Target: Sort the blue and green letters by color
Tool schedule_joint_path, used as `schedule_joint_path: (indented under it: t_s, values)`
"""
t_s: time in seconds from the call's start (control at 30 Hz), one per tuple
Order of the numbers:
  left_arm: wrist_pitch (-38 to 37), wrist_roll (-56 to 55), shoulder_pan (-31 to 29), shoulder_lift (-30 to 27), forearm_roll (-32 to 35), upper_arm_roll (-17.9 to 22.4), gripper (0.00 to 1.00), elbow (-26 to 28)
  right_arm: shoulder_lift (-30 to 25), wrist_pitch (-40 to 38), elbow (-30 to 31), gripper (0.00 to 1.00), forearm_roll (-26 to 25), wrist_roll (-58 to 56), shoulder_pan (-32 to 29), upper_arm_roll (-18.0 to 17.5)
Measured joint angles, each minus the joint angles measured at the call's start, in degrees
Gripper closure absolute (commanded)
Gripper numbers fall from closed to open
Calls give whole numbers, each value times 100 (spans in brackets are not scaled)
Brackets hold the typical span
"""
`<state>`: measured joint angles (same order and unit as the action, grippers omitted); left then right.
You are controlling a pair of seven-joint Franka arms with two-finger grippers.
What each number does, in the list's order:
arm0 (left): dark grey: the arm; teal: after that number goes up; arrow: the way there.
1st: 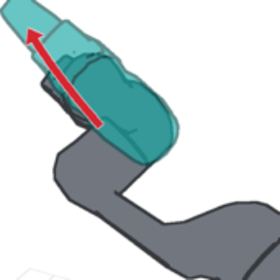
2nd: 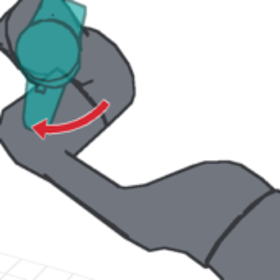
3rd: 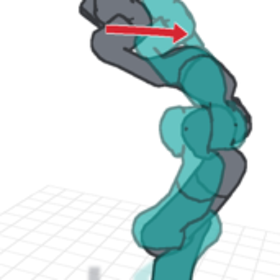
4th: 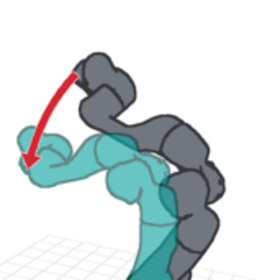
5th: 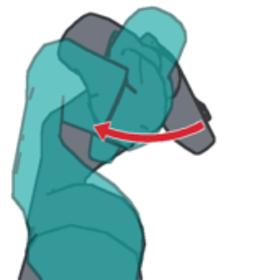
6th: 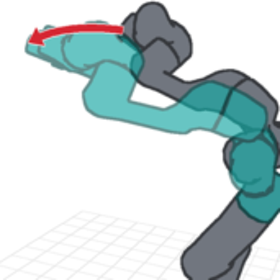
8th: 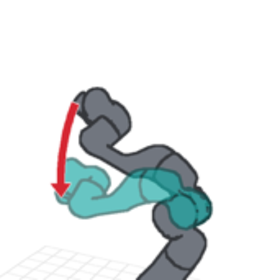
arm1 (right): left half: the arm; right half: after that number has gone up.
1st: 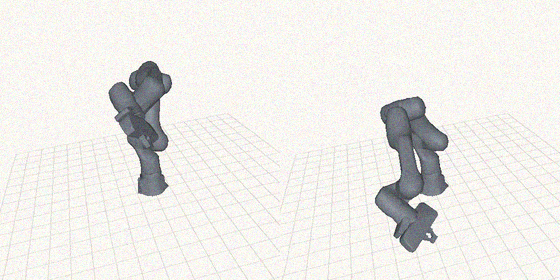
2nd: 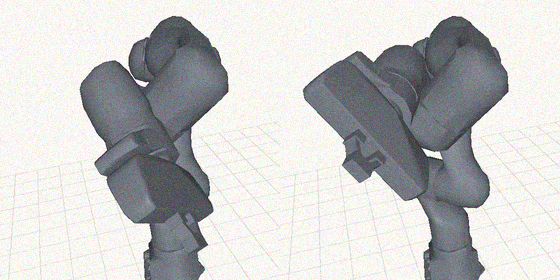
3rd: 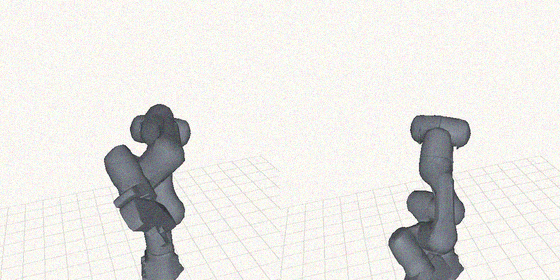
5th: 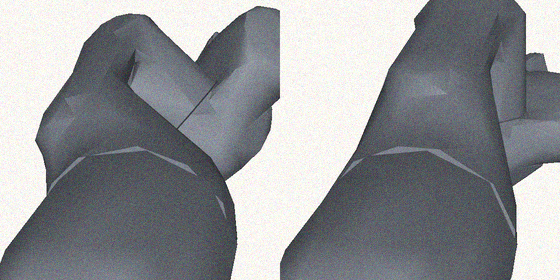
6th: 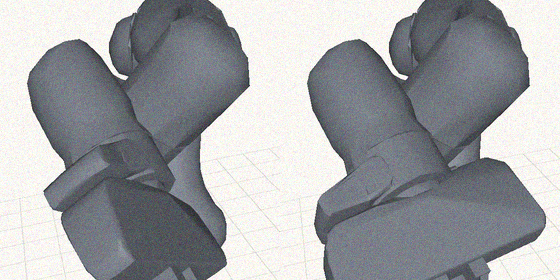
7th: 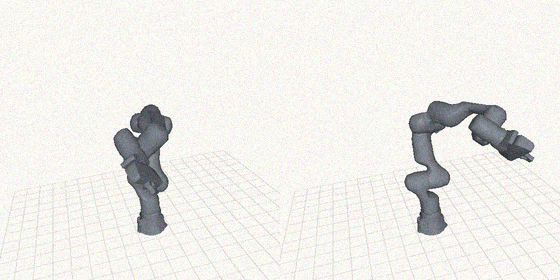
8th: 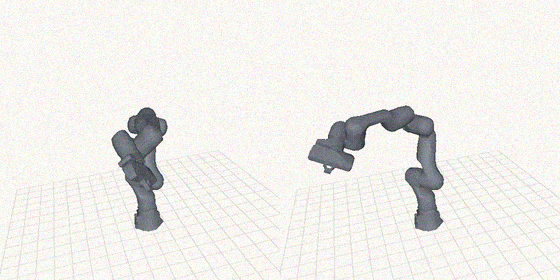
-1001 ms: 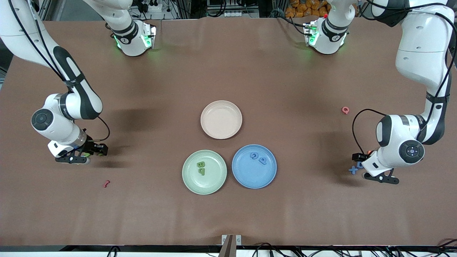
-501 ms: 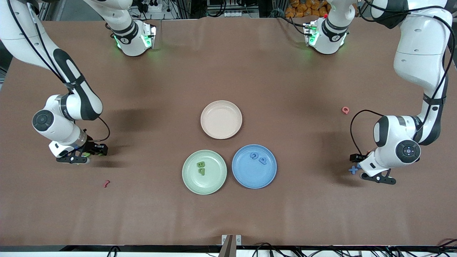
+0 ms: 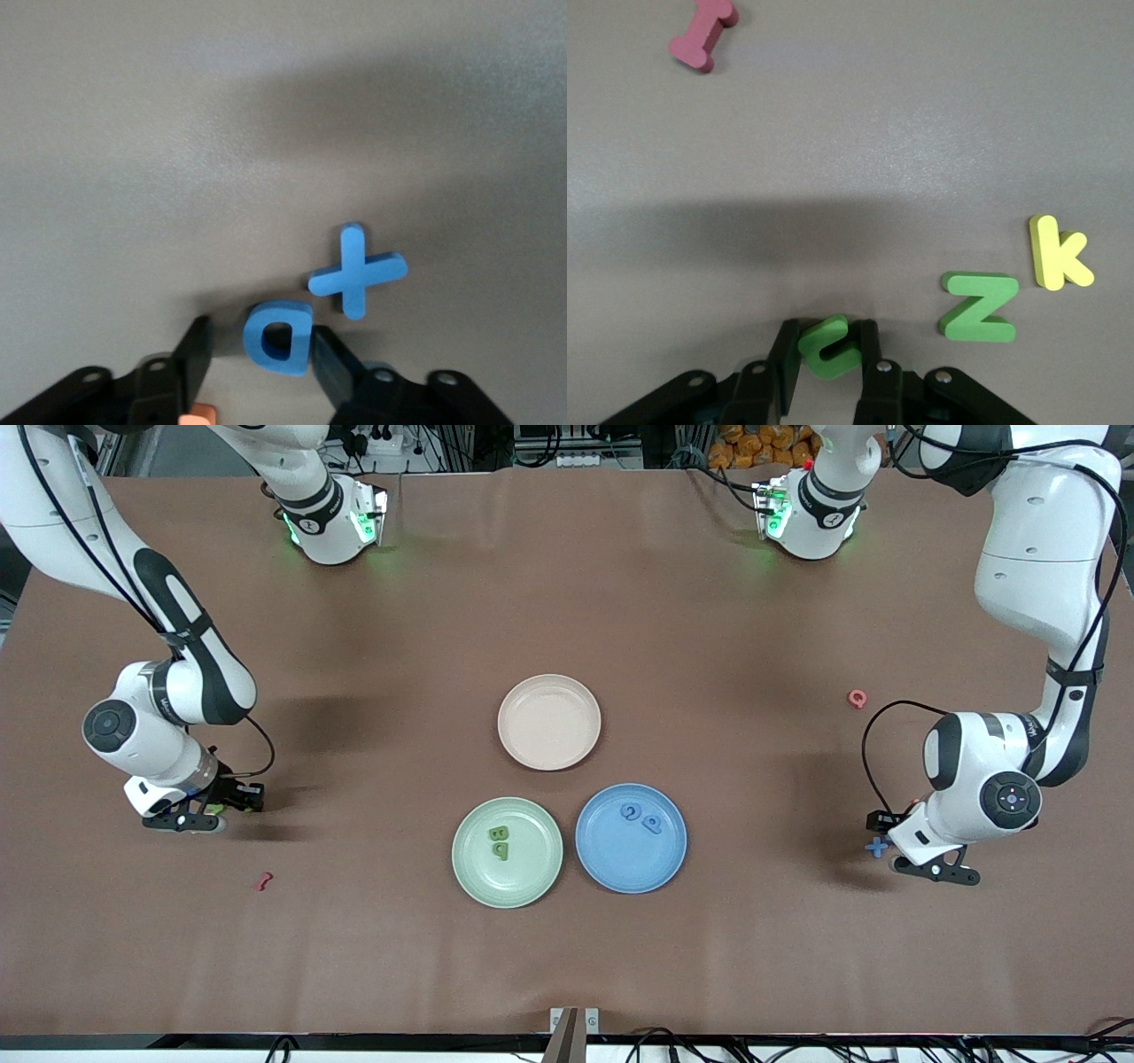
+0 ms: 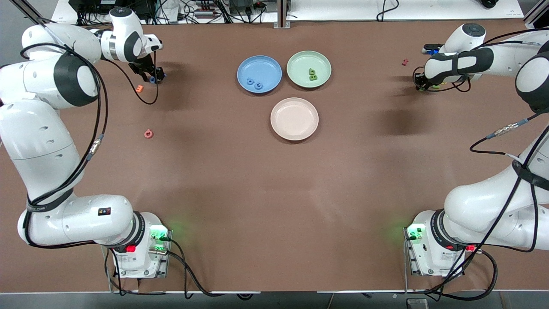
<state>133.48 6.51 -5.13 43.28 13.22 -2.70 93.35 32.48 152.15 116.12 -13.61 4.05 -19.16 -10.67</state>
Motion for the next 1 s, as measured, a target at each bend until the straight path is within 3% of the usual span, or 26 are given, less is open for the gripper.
schedule_joint_path:
  t_s: [0.5,1.0]
  values:
    - [59,-361,-7,-7,-111,0,100,-34,-2,-425,-393,95,0,509,132,-319]
    - [-274,-2184,308,-337,-125,-496,100,-151,12,-1611,-1464,95,24,3037,1633,-387]
